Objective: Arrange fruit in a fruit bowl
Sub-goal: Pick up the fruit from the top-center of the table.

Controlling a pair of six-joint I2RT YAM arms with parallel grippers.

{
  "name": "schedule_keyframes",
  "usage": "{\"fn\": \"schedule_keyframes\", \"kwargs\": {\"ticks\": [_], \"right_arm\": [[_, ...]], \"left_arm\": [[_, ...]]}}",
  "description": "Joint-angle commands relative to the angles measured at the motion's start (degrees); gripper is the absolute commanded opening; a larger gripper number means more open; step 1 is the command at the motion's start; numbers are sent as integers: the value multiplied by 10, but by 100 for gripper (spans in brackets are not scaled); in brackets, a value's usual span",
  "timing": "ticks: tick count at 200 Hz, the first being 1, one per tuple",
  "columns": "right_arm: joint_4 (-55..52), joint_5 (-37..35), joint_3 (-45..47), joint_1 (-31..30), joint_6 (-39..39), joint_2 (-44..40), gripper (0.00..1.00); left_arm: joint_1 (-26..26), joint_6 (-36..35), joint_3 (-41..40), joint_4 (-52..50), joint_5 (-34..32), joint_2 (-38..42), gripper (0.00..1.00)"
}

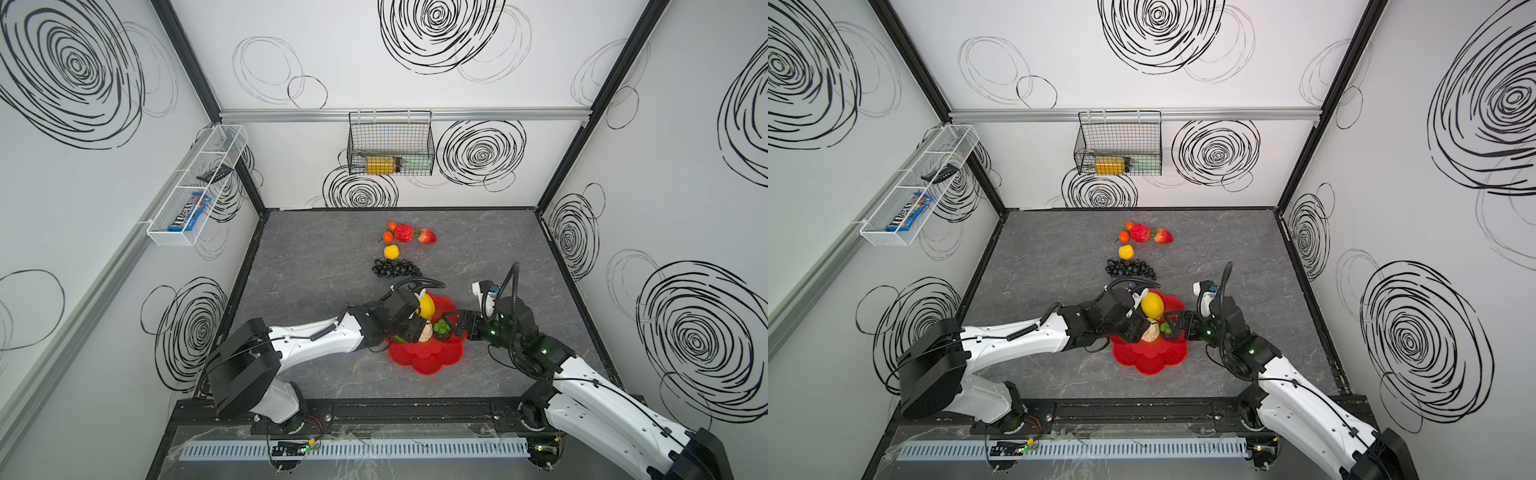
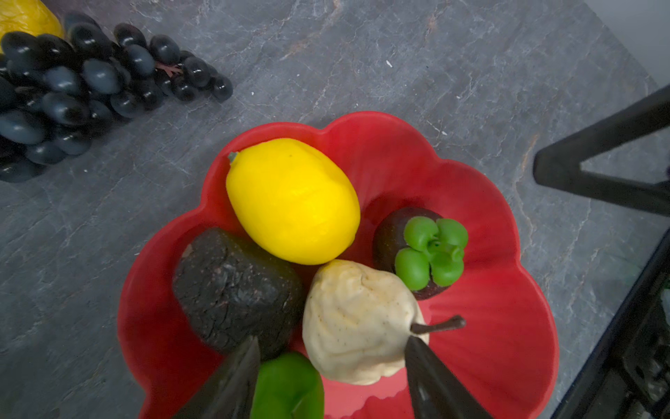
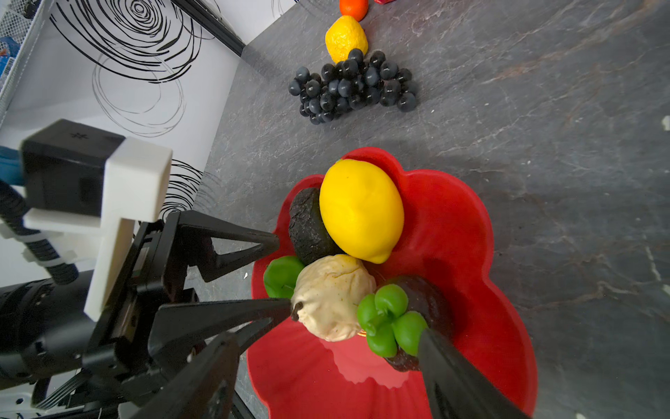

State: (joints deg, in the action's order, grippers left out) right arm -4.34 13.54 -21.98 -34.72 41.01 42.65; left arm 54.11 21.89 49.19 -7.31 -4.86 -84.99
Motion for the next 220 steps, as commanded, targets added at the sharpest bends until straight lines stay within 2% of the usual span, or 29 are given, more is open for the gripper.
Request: {"fn": "schedule_keyframes", "kwargs": {"ticks": [1,76,154,197,220], "right_arm": [[6,-12,-13,-5,-4,-1,83],[15,-19,-11,-4,-8,4,84],[21,-19,-7,-4,-8,4,85],[5,-41,-32,1,-32,3,88],[-1,-45,-60,32,-61,13,89]], "left_arm": [[-7,-4,16,15,-22,3,68],[11,-6,20,24,8,-4,69],[18,-7,24,20,4,10,71],[24,-11,0,34,6,66,73],[23,-16,-37,65,-7,127,74]]}}
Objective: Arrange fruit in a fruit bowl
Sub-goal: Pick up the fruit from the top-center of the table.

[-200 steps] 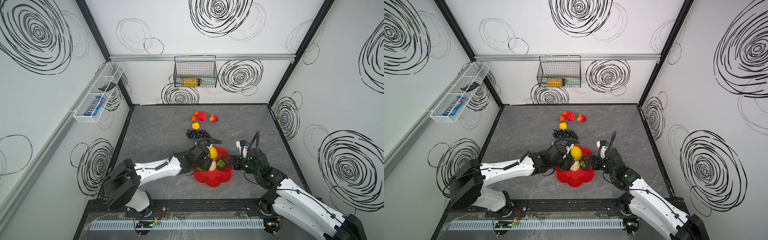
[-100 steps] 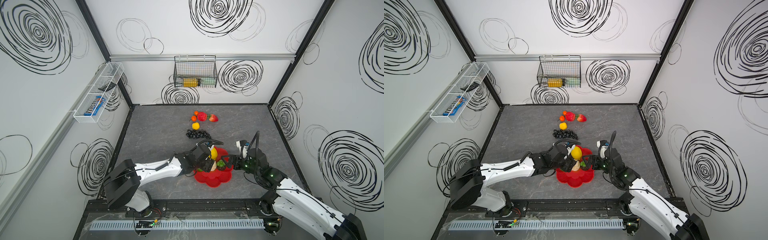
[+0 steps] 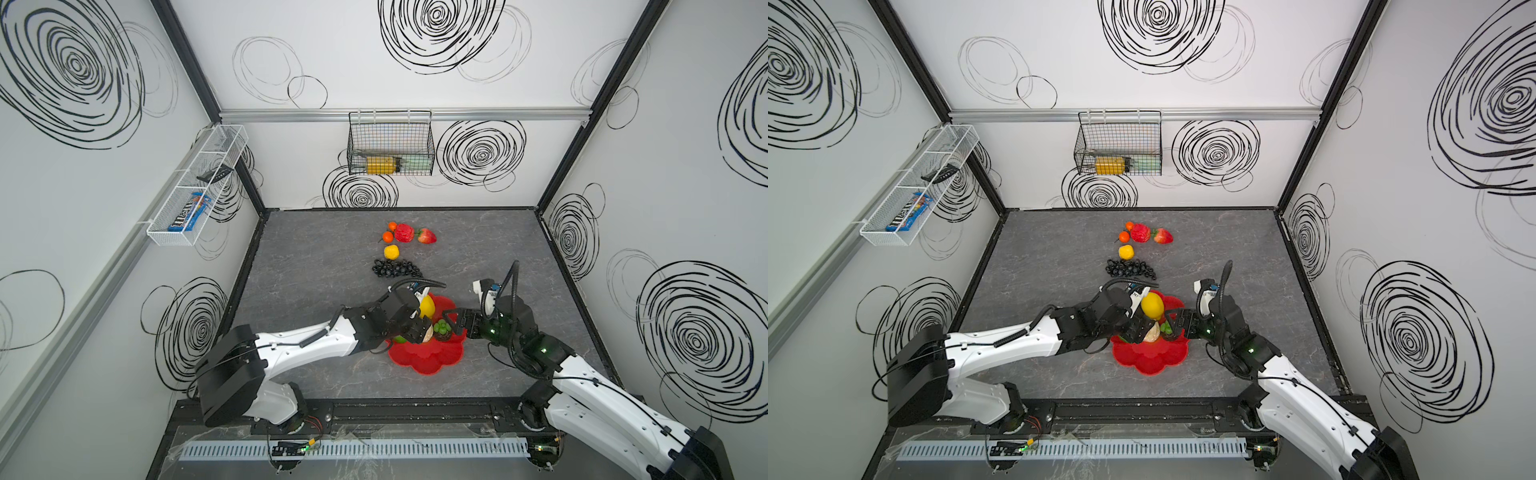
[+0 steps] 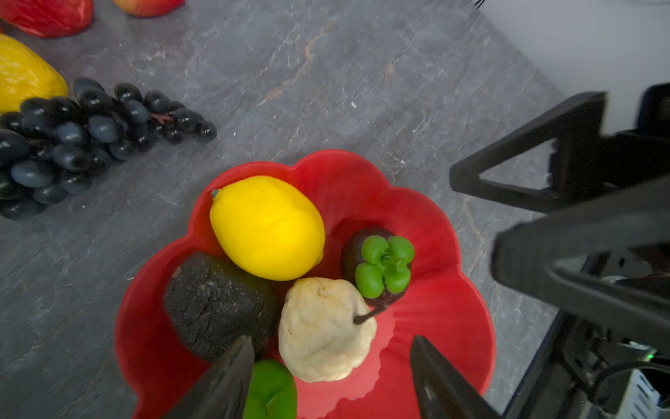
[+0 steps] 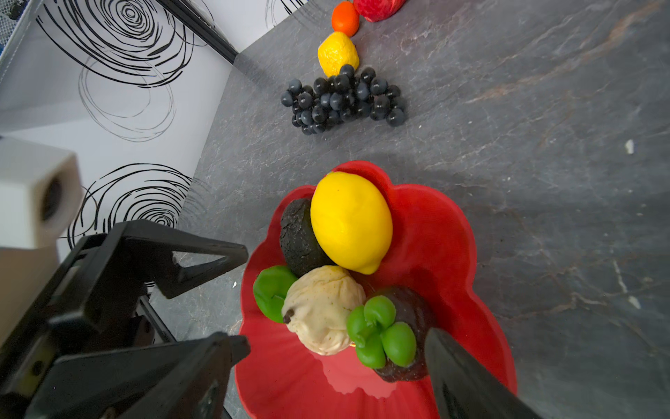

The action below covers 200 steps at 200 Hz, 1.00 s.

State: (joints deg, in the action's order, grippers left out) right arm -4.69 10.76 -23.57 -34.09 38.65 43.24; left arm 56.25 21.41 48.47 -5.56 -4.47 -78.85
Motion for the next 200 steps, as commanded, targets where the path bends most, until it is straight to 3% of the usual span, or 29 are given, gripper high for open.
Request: {"fn": "schedule_keyframes", "kwargs": {"ticks": [1,28,57,90,132,160,200], "right_arm": [[2,-16,-45,28,-40,8,89],[23,28,-83,110,-80,69,89],[80,46,-130,165,-111,183,88],[110,45,-221,175,-167,333,91],[30,54,-397,189,-232,533,92],[-9,55,-507,189,-307,642,93],[-37,60,-617,196,-397,750,97]], "left_arm": [[1,-11,-31,48,-13,69,74],[-26,1,-105,102,-56,169,75],[-101,28,-204,157,-79,275,77],[-180,48,-293,179,-94,370,82],[-203,34,-392,242,-106,455,84],[-232,-13,-448,287,-63,516,89],[-263,-11,-466,303,-19,541,90]]}}
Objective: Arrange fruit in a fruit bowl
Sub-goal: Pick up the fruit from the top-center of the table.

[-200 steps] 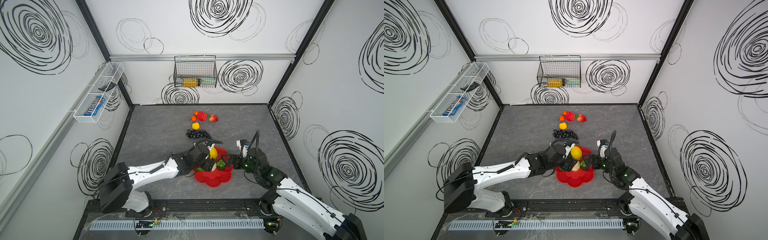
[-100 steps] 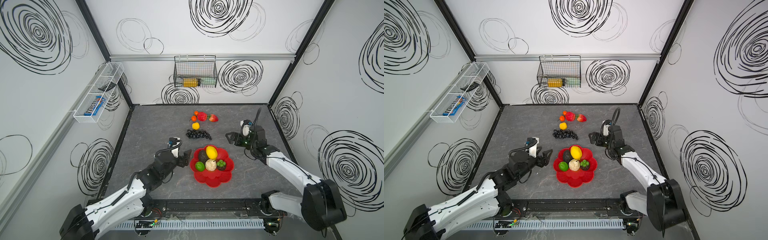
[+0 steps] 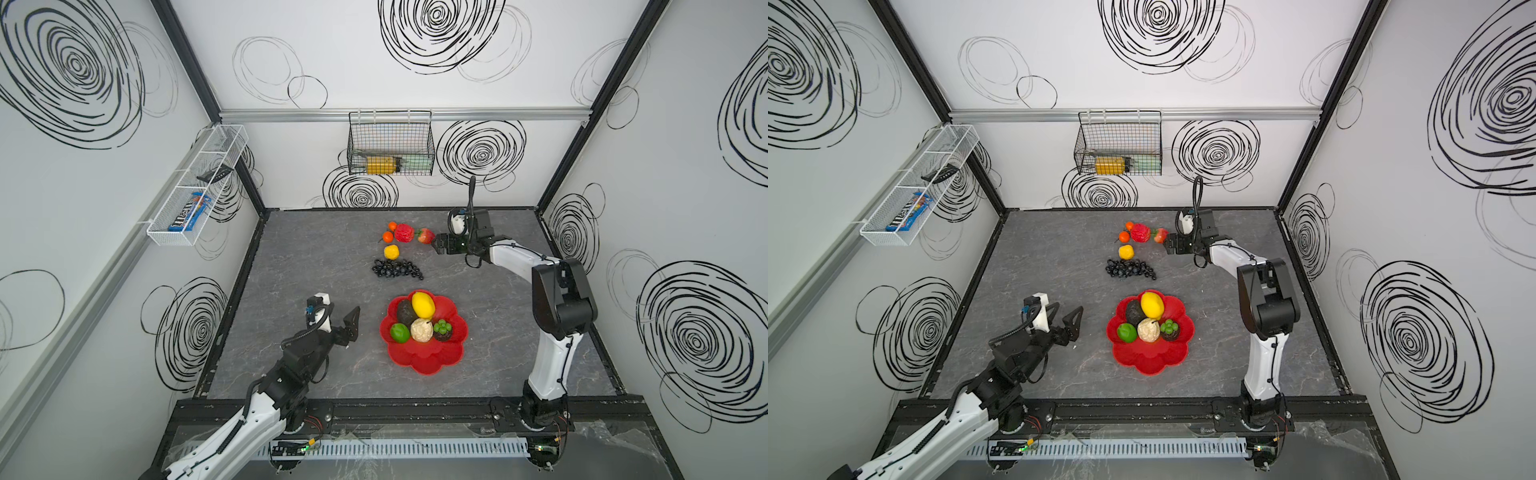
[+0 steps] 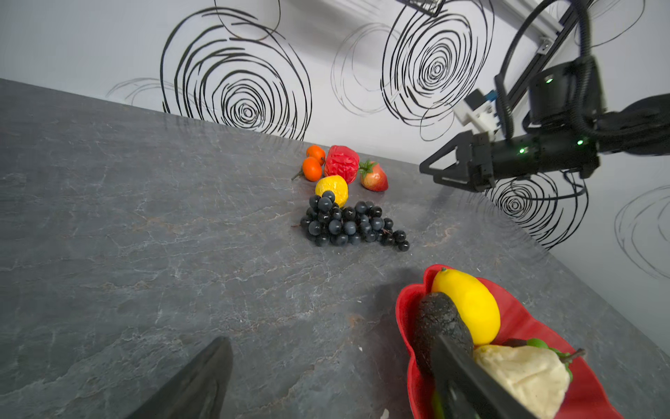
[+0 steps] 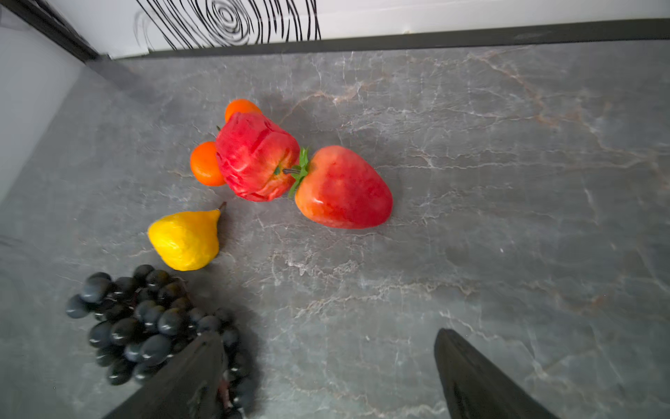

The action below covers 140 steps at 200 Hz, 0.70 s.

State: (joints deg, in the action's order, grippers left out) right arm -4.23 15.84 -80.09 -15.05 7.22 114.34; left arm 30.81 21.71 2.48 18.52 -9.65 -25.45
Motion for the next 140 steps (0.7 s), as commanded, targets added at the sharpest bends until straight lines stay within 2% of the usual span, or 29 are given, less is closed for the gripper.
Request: {"fn": "schedule_keyframes", "kwargs": {"ticks": [1,34,76,105,140], "right_arm": [[-41,10,-53,6,-85,41,97],[-63,54,-130,15,-138,108,99],[-123,42,-228,20,-176,187,99],[-131,53,-258,19,-208,211,99],[-117,61,-272,19,-210,223,99]], "left_arm": [[-8,-14,-6,62,33,6,90],[-11,-12,-3,77,36,-24,90],[-15,-12,-2,91,34,-48,90],[-21,-11,-4,98,32,-54,90],[-26,-10,-4,105,34,-68,90]]}}
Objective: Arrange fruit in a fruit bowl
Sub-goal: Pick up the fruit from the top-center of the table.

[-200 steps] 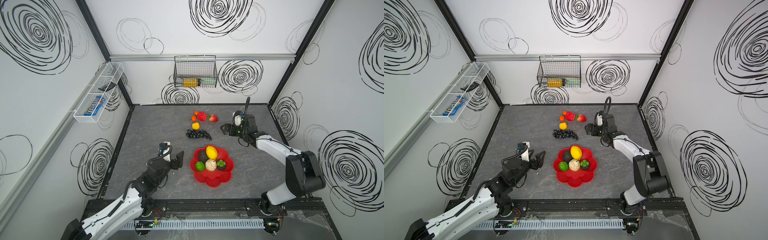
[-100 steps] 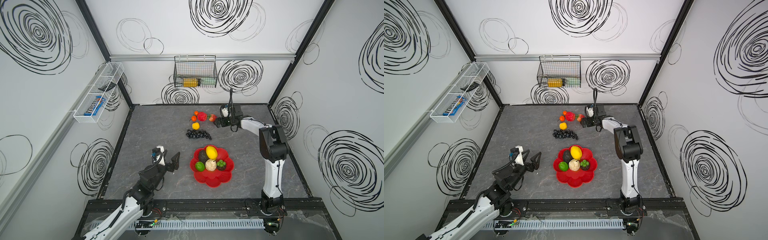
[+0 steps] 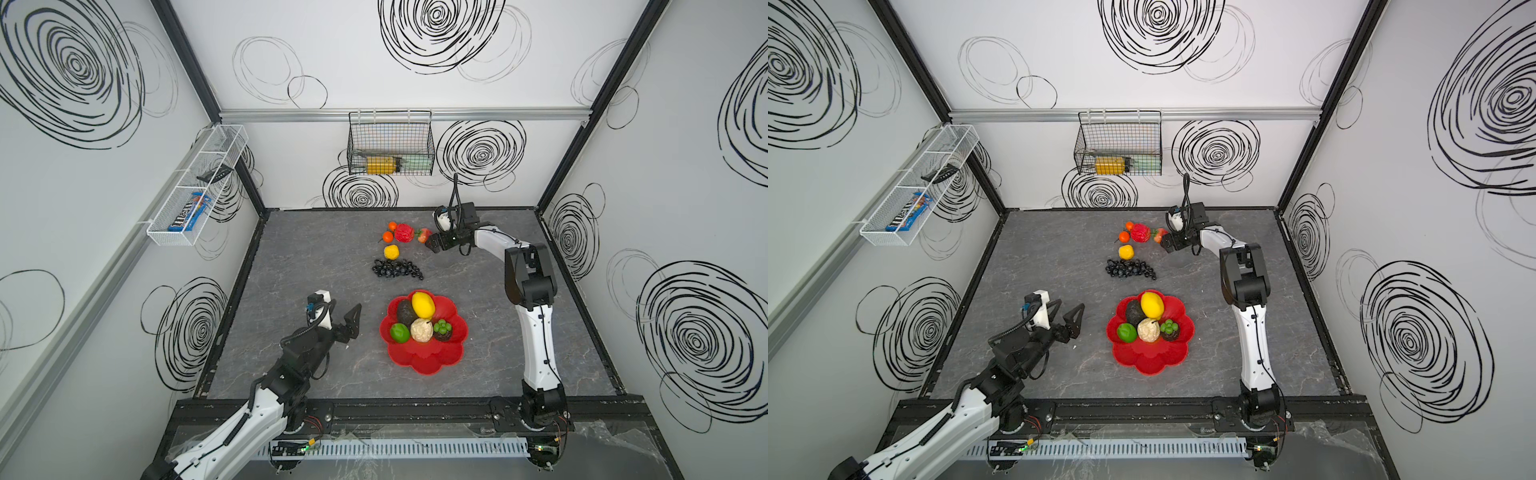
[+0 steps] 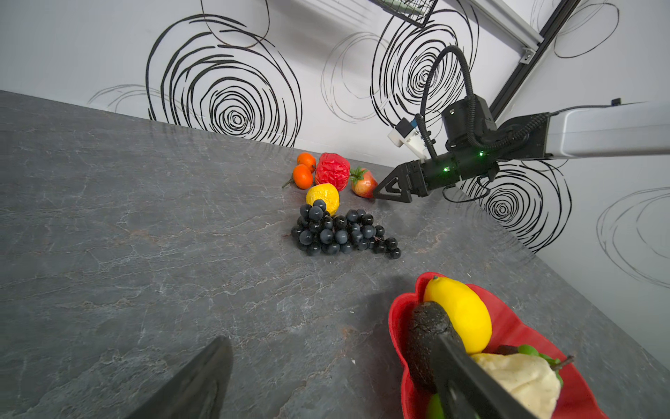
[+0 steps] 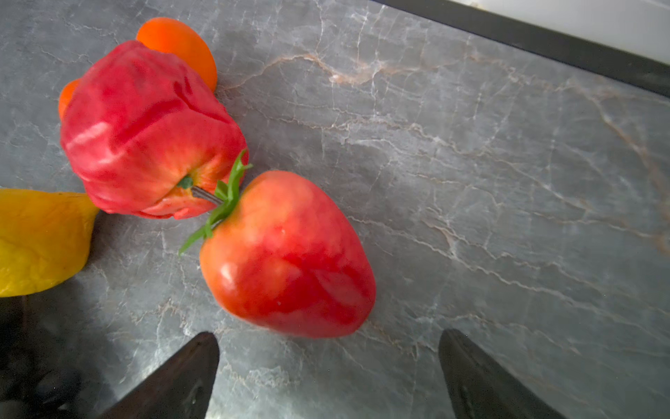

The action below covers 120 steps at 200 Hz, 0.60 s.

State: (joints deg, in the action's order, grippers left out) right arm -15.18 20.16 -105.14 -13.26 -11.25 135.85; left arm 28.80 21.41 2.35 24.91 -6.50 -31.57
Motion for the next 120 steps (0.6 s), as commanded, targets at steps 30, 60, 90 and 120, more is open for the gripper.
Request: {"fn": "schedule_keyframes", "kwargs": {"ticks": [30,60,90,120], "right_arm": [[-3,32,-38,-1,-19,17,99],[-37,24,-91,-4,-19,51,98],[-56,16,-129,-6,-19,72,95],[-58,18,-147,-7,-13,82,91]], "left_arm": [[-8,-6,-2,43,3,-9,90],[-9,-6,-1,38,3,-6,90],[-10,-5,0,36,5,-6,90],[-10,-5,0,36,6,-5,90]]}}
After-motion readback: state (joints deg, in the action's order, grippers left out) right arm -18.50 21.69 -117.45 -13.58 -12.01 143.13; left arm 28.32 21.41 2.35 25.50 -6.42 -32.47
